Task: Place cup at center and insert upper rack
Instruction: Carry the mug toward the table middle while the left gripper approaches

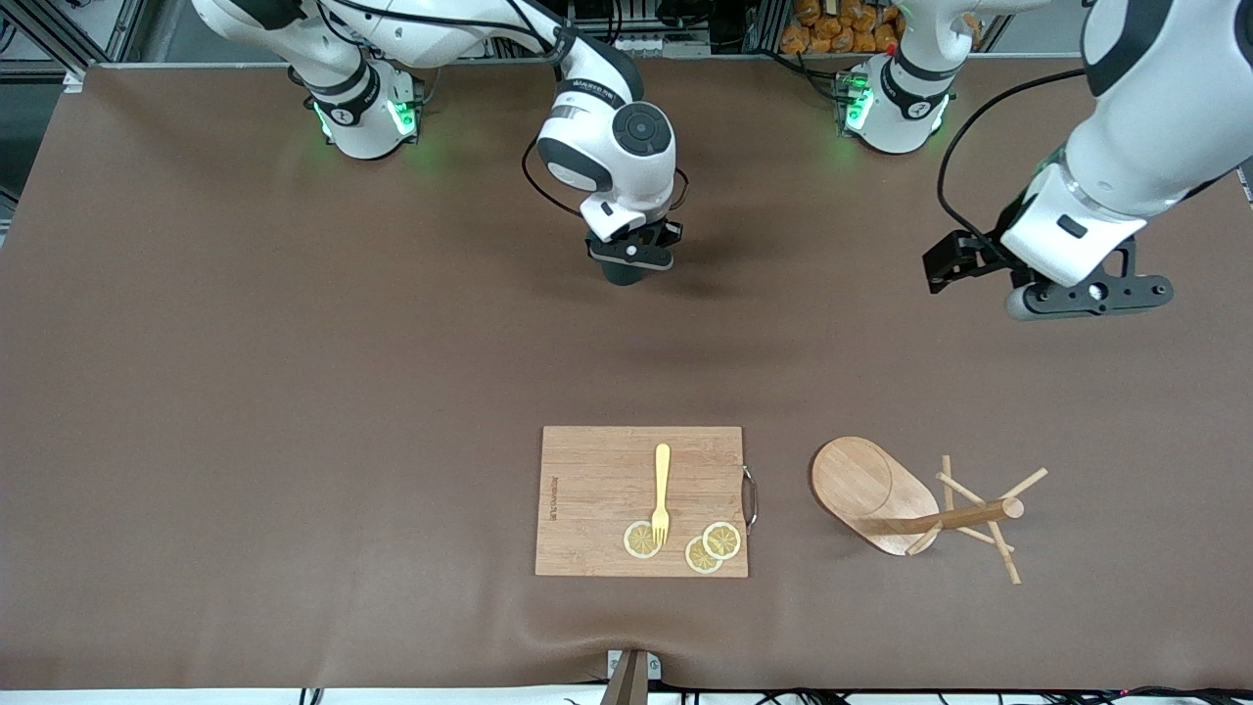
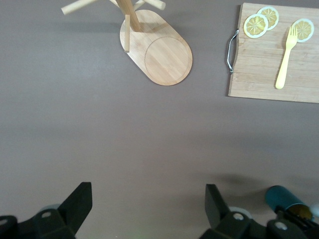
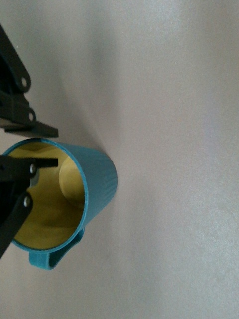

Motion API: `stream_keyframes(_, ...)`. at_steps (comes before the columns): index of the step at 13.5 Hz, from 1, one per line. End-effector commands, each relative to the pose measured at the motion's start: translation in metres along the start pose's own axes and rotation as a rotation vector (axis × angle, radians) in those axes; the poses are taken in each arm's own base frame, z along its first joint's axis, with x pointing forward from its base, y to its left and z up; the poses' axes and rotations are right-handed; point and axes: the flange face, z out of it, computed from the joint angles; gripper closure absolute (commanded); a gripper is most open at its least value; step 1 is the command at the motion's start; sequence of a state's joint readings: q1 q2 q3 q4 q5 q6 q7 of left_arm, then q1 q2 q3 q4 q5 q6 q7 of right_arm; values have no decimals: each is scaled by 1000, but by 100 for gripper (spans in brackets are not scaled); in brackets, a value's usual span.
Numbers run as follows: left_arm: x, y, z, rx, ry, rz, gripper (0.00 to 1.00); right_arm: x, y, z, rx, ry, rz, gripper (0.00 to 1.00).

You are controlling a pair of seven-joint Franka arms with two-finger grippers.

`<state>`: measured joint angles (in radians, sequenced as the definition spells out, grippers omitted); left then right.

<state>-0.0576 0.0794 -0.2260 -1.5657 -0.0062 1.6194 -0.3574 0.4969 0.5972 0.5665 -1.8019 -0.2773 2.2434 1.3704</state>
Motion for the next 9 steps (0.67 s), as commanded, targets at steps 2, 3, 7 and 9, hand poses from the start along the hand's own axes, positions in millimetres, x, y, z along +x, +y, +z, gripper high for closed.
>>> stream_keyframes(2,-12,40,-1,8,26,-83,0,1,-9,-3,12,16,33,0)
stream_keyframes(3,-16,52,0,5,28,-106,0,3,-10,-8,20,20,46,0)
stream_keyframes(7,-32,87,6,8,23,-172,0,20,-10,-32,25,24,64,0)
stream_keyframes(9,-41,104,7,9,22,-193,0,38,-2,-50,14,17,52,0)
